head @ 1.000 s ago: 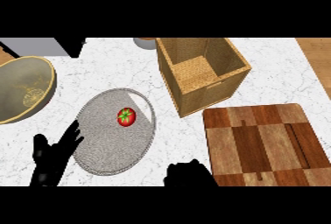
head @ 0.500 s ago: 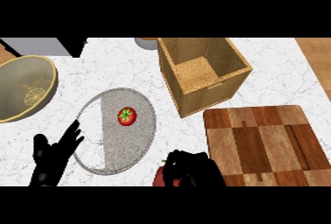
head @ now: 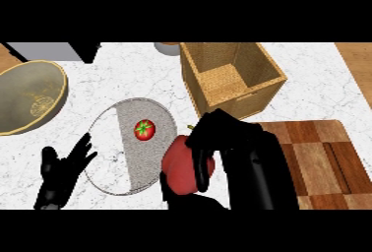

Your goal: Pick the bell pepper from the cutting board and place it in the basket

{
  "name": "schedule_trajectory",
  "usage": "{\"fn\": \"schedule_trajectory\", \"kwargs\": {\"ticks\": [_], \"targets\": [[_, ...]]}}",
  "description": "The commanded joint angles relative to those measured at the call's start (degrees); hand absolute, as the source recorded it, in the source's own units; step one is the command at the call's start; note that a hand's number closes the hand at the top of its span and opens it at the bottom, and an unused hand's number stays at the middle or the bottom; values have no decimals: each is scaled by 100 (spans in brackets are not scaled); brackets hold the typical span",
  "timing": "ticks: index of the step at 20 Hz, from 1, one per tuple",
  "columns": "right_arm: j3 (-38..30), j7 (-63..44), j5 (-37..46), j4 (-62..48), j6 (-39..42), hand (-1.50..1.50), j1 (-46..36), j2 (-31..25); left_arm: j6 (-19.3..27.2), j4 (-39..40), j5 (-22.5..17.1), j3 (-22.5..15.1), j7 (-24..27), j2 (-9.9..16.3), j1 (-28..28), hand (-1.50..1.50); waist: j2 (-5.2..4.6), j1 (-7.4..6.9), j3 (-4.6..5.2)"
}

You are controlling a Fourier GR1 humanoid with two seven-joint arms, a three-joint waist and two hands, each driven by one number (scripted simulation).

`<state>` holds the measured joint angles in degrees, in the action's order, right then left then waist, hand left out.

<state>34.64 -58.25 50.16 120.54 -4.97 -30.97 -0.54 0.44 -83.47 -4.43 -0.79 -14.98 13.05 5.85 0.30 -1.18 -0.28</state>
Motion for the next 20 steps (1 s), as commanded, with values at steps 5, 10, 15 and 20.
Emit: {"fn": "schedule_trajectory", "kwargs": {"ticks": [5, 10, 15, 20], "targets": [[-1832, -457, -1036, -1571, 580, 150, -2093, 52, 40, 434, 185, -125, 167, -174, 118, 0, -56, 17, 37], [-2549, 416, -1334, -2505, 817, 150, -2539, -364, -108, -91, 16, 16, -168, 23, 283, 0, -40, 29, 28], [-2639, 1329, -1299, -3805, 165, 150, -2546, -98, -172, 104, 88, -78, -12, -83, 379, 0, -66, -14, 29], [-2765, 1834, -1571, -4337, -531, 150, -2235, 49, 31, 442, 208, -37, 125, -285, 153, 0, -70, 14, 30]]}}
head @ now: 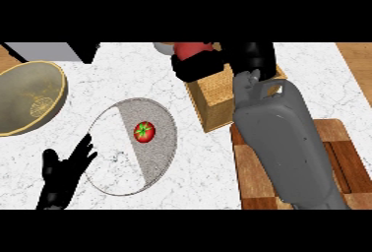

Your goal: Pick the bell pepper from the cutting board and place it in the basket

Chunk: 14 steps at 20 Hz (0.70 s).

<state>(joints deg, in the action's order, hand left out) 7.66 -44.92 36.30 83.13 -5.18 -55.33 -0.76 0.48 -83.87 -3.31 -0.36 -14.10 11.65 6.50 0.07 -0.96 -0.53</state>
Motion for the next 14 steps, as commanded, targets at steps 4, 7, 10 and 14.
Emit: {"fn": "schedule_trajectory", "kwargs": {"ticks": [4, 7, 10, 14], "targets": [[-259, 869, -678, -806, -774, 150, 303, 74, -54, 276, 86, -49, -62, -63, 209, 0, -26, 9, 54], [-603, 1635, -801, -1682, -943, 150, 119, 75, -77, 393, 53, -15, -200, -78, -34, 0, -47, -7, 54], [-813, 1869, -871, -1949, -905, 150, -108, 59, -100, 645, 81, -15, 167, -196, 8, 0, -39, 18, 56], [-670, 1270, -19, -2100, -1177, 150, 142, -464, -141, 152, -4, 105, -273, 39, 205, 0, -13, 56, 57]]}}
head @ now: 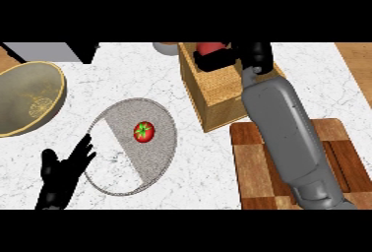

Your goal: Pick the bell pepper from the cutting board and place it in the basket

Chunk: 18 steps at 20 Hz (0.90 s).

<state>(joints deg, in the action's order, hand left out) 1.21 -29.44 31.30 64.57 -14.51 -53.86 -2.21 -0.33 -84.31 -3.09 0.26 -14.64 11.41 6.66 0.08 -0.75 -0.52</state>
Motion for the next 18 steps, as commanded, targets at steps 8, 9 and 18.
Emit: {"fn": "schedule_trajectory", "kwargs": {"ticks": [8, 9, 18], "targets": [[122, 1077, 479, -835, 176, -150, 303, -708, -13, 369, 6, 103, -130, -65, 36, 0, -23, 27, 52], [44, 1053, 429, -816, 288, -150, 68, -790, -92, 453, 4, 166, -83, 35, 87, 0, -22, 23, 53], [-686, 1102, -171, -202, 177, -150, 309, -1001, -148, 615, 29, 257, 76, -3, 49, 0, -3, 101, 55]]}}
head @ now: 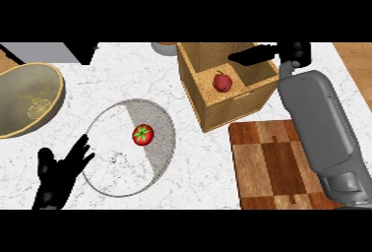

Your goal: Pick the bell pepper from the cutting board and place it in the basket

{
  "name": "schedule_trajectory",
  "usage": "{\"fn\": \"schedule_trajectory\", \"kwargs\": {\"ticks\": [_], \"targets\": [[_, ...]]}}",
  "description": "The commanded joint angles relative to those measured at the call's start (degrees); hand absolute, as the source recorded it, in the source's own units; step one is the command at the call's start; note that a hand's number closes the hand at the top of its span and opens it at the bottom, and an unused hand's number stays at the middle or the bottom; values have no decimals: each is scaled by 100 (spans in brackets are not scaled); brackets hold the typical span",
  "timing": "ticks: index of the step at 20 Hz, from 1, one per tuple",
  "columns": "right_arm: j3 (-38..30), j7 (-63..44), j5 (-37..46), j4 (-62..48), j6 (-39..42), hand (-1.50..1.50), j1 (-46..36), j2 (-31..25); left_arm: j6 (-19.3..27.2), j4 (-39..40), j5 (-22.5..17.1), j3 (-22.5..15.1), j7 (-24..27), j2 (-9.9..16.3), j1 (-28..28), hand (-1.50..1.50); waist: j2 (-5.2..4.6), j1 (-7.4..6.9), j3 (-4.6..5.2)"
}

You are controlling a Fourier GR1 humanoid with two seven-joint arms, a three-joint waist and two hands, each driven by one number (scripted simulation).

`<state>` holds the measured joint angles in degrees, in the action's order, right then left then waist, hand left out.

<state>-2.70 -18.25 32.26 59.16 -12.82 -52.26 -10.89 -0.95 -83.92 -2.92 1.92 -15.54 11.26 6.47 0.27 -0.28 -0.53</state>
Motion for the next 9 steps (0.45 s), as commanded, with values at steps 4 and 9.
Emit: {"fn": "schedule_trajectory", "kwargs": {"ticks": [4, 9], "targets": [[-667, -63, -575, 503, 102, -150, 406, -376, -187, 628, -88, 142, 9, 23, -106, 0, -28, 62, 55], [-1207, -343, -1044, 709, 907, -150, 416, -1289, 4, 247, 149, -15, -15, -80, 124, 0, -17, 56, 53]]}}
